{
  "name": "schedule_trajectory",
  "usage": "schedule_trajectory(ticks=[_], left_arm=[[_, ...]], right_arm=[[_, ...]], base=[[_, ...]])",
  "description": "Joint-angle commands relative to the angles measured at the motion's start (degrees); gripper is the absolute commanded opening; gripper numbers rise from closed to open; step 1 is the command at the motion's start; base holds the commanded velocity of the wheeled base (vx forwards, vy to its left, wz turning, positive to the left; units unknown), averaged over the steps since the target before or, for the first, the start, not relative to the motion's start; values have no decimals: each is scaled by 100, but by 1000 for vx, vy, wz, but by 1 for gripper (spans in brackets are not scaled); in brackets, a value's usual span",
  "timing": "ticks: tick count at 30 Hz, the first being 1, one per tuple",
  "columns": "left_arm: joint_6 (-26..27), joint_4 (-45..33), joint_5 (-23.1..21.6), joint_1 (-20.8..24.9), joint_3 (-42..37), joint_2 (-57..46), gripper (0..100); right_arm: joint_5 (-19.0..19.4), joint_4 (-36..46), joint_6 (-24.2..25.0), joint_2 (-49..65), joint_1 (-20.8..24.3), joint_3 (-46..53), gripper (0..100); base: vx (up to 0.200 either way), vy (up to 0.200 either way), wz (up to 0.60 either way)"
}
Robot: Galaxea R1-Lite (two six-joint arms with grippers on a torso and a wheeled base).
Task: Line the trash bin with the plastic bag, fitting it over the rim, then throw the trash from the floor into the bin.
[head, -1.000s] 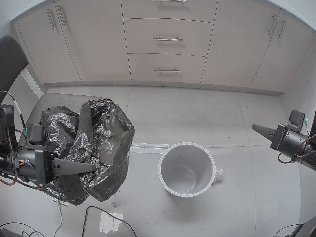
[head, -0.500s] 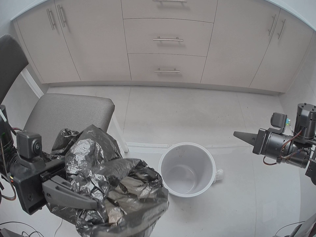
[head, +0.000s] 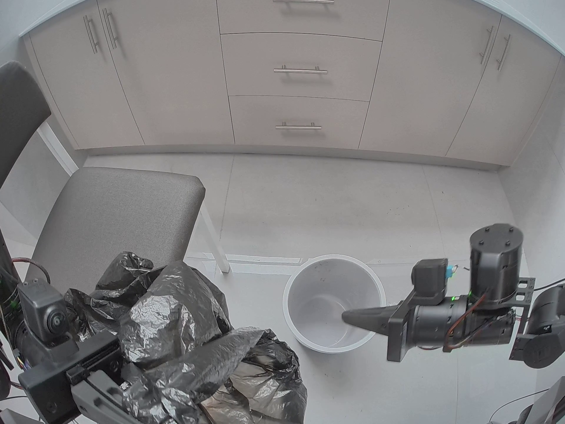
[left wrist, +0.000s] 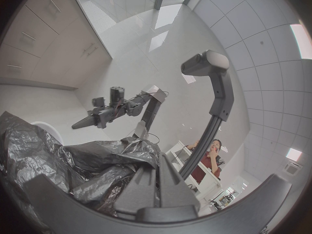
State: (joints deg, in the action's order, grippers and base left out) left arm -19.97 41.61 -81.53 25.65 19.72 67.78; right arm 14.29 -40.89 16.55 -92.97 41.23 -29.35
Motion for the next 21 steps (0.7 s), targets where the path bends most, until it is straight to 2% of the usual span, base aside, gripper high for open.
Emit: schedule_trajectory(ticks=[1, 7, 9, 10, 12, 15, 21], left_arm=[[2, 14, -3, 344, -92, -107, 0], [-7, 14, -3, 344, -83, -265, 0], [-16, 14, -12, 335, -83, -406, 0], [-16, 14, -12, 335, -83, -423, 0], [-16, 5, -12, 335, -83, -511, 0], [-25, 5, -12, 335, -83, -529, 0], [-25, 5, -12, 335, -83, -529, 0]], right_arm=[[-128, 2, -91, -635, 527, 79, 0], [-295, -42, -100, -934, 685, 61, 0], [-488, -394, -100, -1162, 773, 114, 0], [-506, -438, -100, -1189, 781, 132, 100], [-655, -921, -91, -1444, 808, 211, 100], [-647, -1440, -47, -1725, 843, 299, 100], [-647, -1853, -30, -2200, 1045, 325, 100]], base=[[0, 0, 0], [0, 0, 0], [0, 0, 0], [0, 0, 0], [0, 0, 0], [0, 0, 0], [0, 0, 0]])
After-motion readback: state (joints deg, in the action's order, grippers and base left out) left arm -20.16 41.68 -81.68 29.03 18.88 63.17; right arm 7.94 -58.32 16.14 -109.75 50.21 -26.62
